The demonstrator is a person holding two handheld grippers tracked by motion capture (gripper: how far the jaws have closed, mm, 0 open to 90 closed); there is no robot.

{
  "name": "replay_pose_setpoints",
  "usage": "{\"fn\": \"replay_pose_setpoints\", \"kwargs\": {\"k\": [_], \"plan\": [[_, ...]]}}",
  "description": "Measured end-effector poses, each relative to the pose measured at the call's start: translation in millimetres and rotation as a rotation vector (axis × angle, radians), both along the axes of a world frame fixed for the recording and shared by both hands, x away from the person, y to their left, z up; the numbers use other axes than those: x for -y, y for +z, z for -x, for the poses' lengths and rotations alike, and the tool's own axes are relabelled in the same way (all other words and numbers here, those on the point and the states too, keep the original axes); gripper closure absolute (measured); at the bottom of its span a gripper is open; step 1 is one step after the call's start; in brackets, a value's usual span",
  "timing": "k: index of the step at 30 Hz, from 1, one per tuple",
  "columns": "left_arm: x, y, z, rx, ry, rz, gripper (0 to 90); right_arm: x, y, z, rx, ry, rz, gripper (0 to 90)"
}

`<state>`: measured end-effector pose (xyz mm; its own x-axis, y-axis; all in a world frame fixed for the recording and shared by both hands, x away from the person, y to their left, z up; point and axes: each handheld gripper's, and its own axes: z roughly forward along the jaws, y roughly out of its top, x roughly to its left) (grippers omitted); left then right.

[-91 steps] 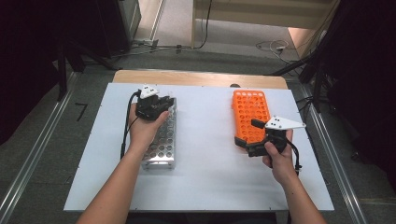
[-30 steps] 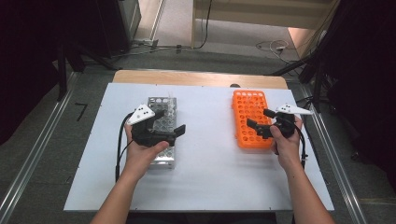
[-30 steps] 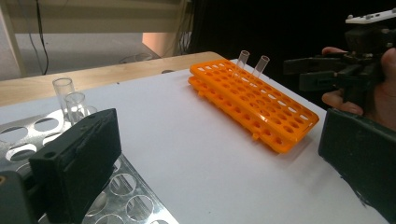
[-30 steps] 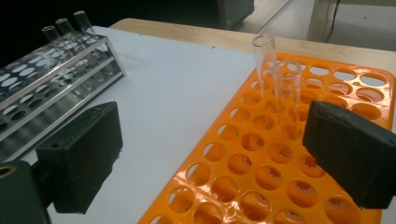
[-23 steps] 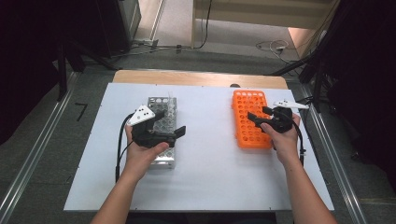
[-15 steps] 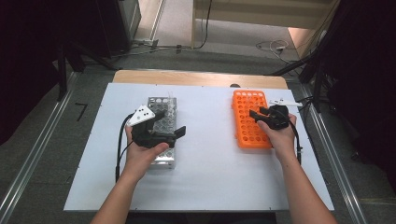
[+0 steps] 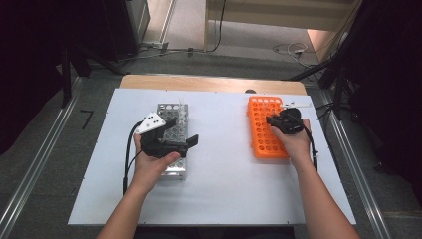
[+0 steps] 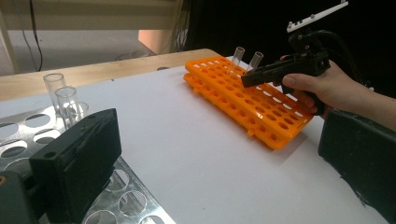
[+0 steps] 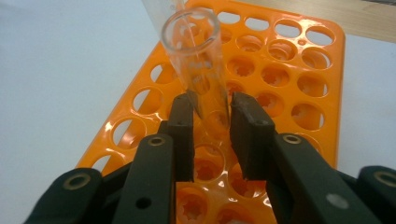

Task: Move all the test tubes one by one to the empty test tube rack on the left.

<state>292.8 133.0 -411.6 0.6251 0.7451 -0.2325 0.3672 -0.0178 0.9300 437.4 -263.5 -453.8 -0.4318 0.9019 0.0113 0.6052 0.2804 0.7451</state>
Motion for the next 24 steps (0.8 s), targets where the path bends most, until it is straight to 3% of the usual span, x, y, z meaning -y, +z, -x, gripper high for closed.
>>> {"fn": "replay_pose_setpoints", "kwargs": {"k": [5,15,24], "plan": [[0.7,0.1,0.2,0.001,-0.002,-0.001,0.0,-0.8,0.1,0.5,0.012,-0.026,0.015,73.9],[1.1,-0.6,-1.0,-0.001,-0.003,-0.004,0.0,6.7,6.2,8.0,0.078,-0.021,-0.058,74.3],[4.7,0.9,-0.1,0.003,-0.015,-0.01,0.0,11.5,26.9,23.7,0.142,0.023,-0.102,74.4]]}}
